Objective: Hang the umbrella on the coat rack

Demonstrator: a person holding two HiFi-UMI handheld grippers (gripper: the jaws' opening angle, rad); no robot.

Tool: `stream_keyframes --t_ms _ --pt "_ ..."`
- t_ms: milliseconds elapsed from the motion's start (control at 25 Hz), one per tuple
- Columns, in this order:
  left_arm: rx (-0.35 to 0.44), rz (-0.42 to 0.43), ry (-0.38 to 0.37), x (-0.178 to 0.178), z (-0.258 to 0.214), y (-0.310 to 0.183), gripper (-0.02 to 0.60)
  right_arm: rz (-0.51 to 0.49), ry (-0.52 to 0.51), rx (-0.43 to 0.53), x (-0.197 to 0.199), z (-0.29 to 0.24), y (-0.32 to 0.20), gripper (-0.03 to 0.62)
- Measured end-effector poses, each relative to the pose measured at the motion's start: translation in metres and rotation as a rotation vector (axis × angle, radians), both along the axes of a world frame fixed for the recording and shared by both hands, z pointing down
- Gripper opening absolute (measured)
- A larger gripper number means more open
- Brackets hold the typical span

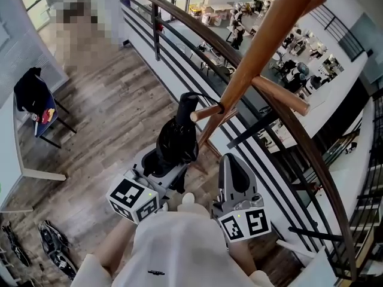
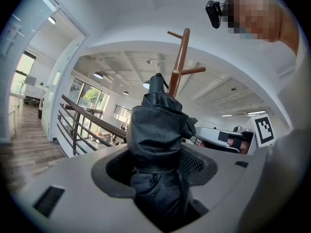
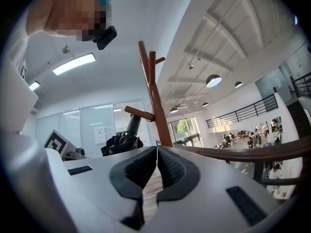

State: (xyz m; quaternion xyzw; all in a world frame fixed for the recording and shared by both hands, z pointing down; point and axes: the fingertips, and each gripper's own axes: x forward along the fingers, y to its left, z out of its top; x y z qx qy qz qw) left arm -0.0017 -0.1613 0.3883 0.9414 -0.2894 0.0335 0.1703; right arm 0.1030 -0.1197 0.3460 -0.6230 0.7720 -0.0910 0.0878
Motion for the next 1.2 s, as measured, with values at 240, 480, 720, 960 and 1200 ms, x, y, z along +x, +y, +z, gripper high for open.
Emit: stream_keyframes --t_ms 240,480,720,960,1200 --pt "-0.019 0.007 -0.020 0.001 0.020 0.000 0.267 0.014 0.004 -0.013 0.000 0.006 0.007 0.034" --pt "-0.040 0.020 -0.043 0.003 0.041 -0.004 0.267 0.027 0.004 -0.030 -0.002 0.010 0.008 0.035" --pt "-0.060 0.033 -0.065 0.003 0.064 0.000 0.267 0.039 0.001 -0.042 -0.005 0.014 0.014 0.035" --pt "-0.075 0.039 -0.088 0.003 0.083 0.000 0.267 0.040 0.004 -0.054 -0.009 0.019 0.015 0.035" --pt "-0.057 0.059 -0.117 0.003 0.098 -0.003 0.267 0.050 0.005 -0.066 -0.012 0.021 0.018 0.035"
